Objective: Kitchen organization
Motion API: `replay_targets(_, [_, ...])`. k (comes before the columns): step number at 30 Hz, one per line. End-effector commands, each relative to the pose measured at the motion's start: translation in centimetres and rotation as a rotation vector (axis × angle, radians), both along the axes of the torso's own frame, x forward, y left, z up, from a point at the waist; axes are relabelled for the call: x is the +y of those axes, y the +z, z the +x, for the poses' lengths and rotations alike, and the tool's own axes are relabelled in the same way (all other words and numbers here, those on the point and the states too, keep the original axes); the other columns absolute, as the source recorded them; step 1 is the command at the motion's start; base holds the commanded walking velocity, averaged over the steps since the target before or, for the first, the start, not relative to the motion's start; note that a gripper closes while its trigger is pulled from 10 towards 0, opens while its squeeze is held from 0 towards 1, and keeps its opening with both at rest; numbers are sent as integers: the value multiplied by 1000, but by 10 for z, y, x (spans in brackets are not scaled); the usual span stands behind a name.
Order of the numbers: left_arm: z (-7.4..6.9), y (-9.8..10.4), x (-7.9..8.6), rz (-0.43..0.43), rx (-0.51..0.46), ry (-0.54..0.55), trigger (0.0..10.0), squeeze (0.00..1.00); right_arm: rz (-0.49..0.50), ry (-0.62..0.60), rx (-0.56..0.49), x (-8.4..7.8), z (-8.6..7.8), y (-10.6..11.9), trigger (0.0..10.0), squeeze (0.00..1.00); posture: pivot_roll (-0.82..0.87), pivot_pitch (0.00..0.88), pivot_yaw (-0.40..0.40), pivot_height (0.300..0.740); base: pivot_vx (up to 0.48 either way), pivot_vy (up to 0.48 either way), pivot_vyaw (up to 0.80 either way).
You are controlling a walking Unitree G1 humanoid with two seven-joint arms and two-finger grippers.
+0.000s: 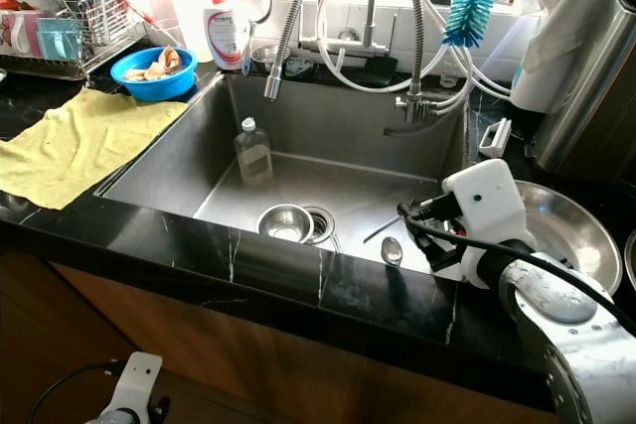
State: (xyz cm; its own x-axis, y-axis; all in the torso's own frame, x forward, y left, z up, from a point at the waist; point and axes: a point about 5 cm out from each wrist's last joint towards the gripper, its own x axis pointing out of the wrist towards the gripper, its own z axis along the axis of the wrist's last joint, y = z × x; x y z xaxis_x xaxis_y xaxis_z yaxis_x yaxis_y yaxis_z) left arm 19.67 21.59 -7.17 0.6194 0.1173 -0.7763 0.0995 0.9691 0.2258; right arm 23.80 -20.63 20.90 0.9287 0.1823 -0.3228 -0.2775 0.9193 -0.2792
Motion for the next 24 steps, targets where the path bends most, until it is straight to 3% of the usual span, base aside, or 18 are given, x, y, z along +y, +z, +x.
replay_targets(1, [-1,0,2,7,8,-16,10000,0,-12,20,72,2,-1,-10,10000,0,-224,0,45,740,0,0,0])
replay_targets(14, [1,0,0,1,5,-23,10000,0,-1,19,135,4,1,-25,10000,0,-216,0,45,740,0,0,0])
replay_targets(24, [-1,0,2,1,10,-19,10000,0,-33,-49,111,-2,6,-23,10000,0,-215,0,51,740,0,0,0])
